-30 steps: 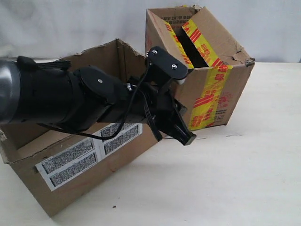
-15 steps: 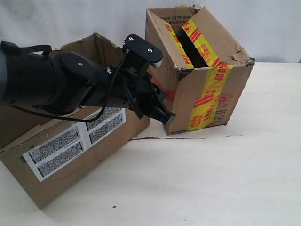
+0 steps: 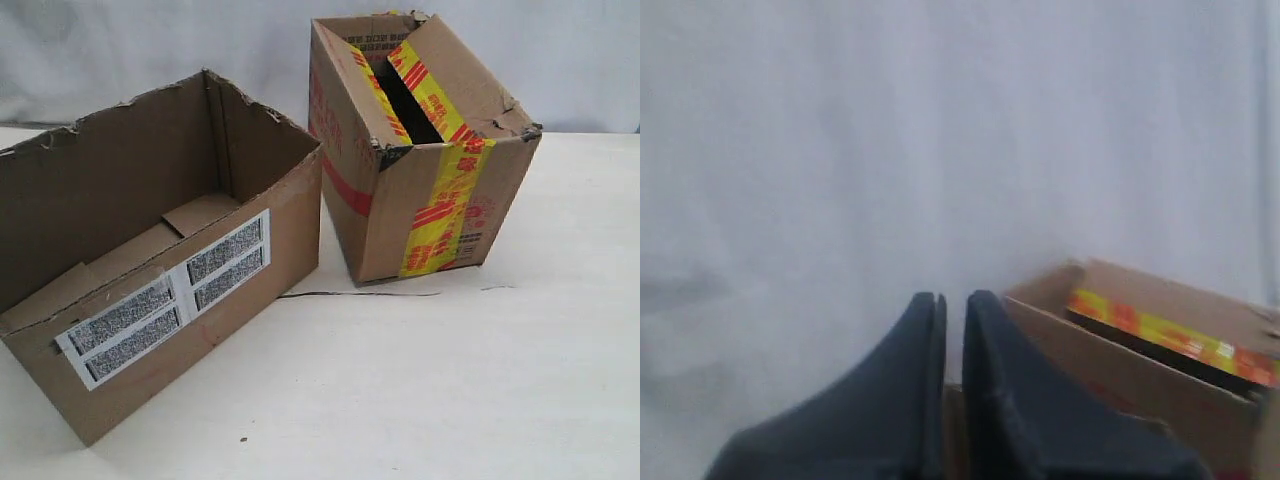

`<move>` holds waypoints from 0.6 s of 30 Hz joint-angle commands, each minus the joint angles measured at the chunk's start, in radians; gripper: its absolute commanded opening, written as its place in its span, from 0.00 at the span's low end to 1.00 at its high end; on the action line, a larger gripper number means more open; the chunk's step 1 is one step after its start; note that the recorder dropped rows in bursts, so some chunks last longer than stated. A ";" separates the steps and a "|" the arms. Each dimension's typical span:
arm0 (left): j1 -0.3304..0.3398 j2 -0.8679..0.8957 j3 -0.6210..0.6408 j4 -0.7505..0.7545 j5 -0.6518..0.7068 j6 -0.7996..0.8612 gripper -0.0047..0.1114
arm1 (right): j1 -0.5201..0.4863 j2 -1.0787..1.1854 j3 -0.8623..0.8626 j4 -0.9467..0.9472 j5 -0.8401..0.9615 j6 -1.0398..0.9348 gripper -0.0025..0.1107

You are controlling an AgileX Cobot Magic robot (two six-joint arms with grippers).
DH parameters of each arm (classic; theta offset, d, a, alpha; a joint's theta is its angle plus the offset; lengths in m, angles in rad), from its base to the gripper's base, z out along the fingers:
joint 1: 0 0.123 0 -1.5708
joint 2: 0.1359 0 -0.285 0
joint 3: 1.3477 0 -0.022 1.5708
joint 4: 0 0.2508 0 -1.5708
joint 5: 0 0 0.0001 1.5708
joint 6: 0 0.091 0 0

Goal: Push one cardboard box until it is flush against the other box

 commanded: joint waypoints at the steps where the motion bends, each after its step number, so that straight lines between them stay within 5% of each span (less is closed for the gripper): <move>1: 0.220 -0.137 0.045 0.055 0.028 -0.084 0.04 | -0.008 -0.004 0.005 0.002 -0.002 -0.010 0.02; 4: 0.391 -0.147 0.052 0.135 0.224 -0.162 0.04 | -0.008 -0.004 0.005 0.002 -0.002 -0.010 0.02; 8: 0.621 -0.137 0.052 0.478 0.504 -0.638 0.04 | -0.008 -0.004 0.005 0.002 -0.002 -0.010 0.02; 10: 0.705 -0.137 0.052 0.560 0.599 -0.742 0.04 | -0.008 -0.004 0.005 0.002 -0.002 -0.010 0.02; 18: 0.767 -0.107 0.080 0.524 0.838 -0.685 0.04 | -0.008 -0.004 0.005 0.002 -0.002 -0.010 0.02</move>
